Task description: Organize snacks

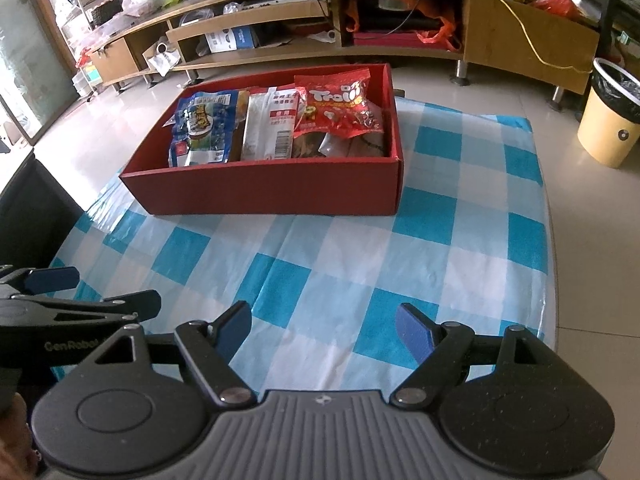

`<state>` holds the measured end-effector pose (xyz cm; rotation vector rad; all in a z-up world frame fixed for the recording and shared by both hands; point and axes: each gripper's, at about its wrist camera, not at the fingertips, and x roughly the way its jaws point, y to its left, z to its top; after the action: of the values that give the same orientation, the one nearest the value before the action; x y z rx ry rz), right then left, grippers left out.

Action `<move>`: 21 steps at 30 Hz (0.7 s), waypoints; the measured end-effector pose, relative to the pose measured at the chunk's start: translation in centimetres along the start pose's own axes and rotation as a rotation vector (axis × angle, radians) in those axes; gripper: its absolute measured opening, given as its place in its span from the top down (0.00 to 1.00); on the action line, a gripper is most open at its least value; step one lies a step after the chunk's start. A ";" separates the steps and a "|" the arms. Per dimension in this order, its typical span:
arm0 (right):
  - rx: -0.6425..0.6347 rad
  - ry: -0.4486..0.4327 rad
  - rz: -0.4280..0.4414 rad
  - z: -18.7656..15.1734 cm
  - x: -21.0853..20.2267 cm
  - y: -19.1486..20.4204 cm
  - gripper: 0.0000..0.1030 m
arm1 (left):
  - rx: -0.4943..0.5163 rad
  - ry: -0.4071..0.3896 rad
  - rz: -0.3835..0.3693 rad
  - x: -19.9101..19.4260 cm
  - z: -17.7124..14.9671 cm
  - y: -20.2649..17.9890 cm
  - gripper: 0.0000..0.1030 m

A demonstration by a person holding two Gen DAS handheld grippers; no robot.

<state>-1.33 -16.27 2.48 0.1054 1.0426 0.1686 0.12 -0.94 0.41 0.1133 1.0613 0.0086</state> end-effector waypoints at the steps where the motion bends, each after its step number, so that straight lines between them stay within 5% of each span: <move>1: -0.001 0.001 0.001 0.0 0.0 0.0 0.23 | 0.000 0.001 -0.001 0.0 0.0 0.0 0.05; 21: -0.009 0.015 0.018 -0.2 0.4 0.3 0.23 | 0.010 0.003 -0.013 -0.1 -0.3 -0.4 0.04</move>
<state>-1.34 -15.89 2.12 0.1048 1.0561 0.1904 -0.19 -1.35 0.32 0.1150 1.0649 -0.0084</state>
